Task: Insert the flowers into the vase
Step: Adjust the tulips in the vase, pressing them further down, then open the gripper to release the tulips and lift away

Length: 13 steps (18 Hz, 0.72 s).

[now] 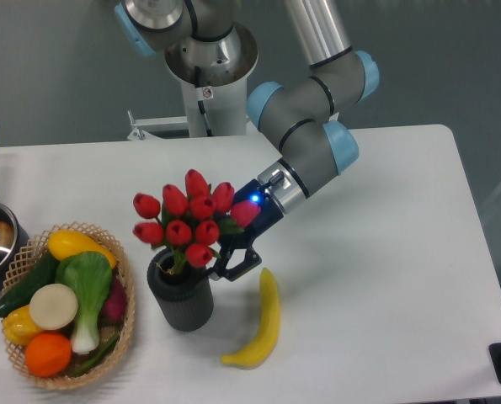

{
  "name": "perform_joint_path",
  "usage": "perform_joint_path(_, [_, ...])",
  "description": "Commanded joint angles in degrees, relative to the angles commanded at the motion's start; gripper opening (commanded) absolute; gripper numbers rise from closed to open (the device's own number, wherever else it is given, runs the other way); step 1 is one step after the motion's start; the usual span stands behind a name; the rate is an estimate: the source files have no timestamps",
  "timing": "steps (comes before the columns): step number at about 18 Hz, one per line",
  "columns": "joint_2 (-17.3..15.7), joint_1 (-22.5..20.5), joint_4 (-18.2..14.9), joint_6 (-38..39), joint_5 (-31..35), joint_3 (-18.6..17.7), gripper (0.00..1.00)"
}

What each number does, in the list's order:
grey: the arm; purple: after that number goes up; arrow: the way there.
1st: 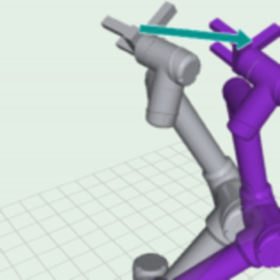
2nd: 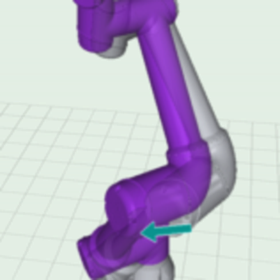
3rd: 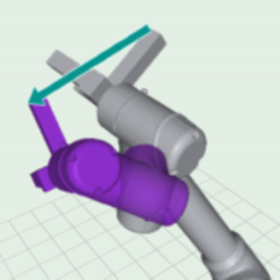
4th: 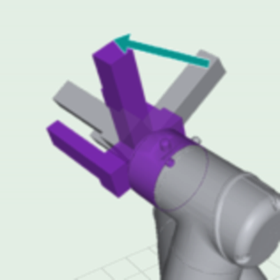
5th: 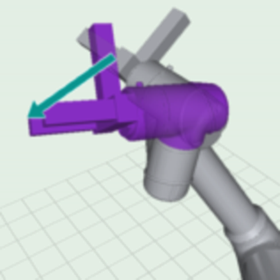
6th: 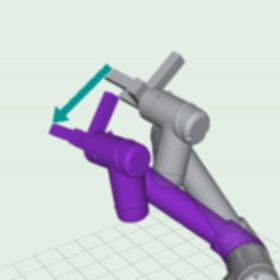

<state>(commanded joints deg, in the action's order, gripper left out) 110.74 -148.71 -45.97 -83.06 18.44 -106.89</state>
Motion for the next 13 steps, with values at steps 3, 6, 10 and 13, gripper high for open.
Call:
perform_joint_path(3, [0.09,1.31,0.00,0.35,4.66,0.89,0.86])
perform_joint_path(6, [-0.44,1.58,0.09,0.35,5.90,0.89,0.91])
perform_joint_path(10, [-1.58,1.93,0.09,0.53,8.81,0.19,0.91])
perform_joint_path(13, [-2.11,1.76,0.00,0.70,8.89,0.28,0.94])
